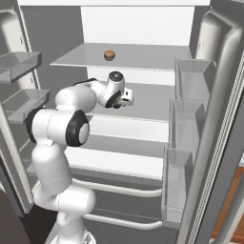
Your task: Pick the tangerine and kiwi from the fridge and place them inside the tupperware on the counter.
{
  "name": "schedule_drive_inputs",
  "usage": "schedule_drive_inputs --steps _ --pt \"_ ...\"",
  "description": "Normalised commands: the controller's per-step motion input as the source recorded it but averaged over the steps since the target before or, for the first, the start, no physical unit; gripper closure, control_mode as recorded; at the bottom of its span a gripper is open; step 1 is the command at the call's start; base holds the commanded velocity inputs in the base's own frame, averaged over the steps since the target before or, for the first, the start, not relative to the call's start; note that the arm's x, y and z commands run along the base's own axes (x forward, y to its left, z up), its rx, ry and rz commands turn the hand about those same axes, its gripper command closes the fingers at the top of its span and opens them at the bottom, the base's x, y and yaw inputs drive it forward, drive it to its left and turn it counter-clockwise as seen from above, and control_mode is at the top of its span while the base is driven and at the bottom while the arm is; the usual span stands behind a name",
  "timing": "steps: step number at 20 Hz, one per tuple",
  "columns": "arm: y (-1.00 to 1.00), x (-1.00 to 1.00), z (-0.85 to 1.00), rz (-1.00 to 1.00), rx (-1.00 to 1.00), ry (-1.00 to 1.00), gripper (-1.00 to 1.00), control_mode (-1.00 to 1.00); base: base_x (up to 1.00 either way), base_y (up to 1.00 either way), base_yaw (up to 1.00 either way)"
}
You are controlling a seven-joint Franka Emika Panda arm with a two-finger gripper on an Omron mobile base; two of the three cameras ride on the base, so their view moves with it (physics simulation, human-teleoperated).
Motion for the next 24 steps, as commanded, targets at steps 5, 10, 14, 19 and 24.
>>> schedule_drive_inputs --steps 5,10,14,19,24 --pt "0.0 0.15 -0.12 0.0 0.0 0.0 -1.0 -1.0 0.0 0.0 0.0" --pt "0.01 0.01 -0.19 0.0 0.0 0.0 -1.0 -1.0 0.0 0.0 0.0" --pt "0.01 0.01 -0.18 0.0 0.0 0.0 -1.0 -1.0 0.0 0.0 0.0" --pt "0.04 0.04 -0.17 0.0 0.0 0.0 -1.0 -1.0 0.0 0.0 0.0" --pt "0.06 0.08 -0.15 0.0 0.0 0.0 -1.0 -1.0 0.0 0.0 0.0"
